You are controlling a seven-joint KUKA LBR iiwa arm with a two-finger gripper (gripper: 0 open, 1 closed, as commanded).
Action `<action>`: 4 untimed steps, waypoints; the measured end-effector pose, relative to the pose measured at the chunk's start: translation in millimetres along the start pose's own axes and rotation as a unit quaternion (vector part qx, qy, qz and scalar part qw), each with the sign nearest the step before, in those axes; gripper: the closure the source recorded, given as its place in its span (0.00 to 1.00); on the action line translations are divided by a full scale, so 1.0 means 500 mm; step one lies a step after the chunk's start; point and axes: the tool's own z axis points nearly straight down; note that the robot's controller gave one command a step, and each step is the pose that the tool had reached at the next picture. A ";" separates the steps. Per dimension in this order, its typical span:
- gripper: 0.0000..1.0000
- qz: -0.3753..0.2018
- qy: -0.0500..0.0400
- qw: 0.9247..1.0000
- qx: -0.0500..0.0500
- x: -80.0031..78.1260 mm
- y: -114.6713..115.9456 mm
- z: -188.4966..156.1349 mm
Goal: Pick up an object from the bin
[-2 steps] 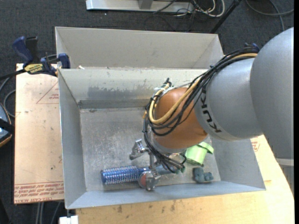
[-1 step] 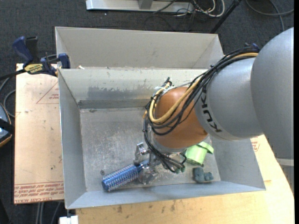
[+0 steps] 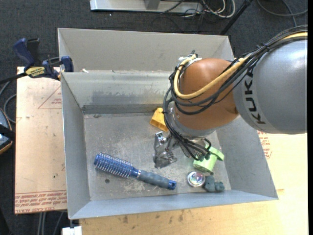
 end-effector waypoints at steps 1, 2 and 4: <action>0.00 0.000 0.004 1.000 -0.001 0.004 0.001 0.008; 0.00 -0.094 -0.003 0.996 0.000 -0.008 0.068 0.257; 1.00 -0.074 0.001 0.997 0.000 -0.004 0.062 -0.071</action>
Offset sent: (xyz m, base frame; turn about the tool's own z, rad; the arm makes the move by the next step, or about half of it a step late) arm 0.0000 0.0000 0.0000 0.0000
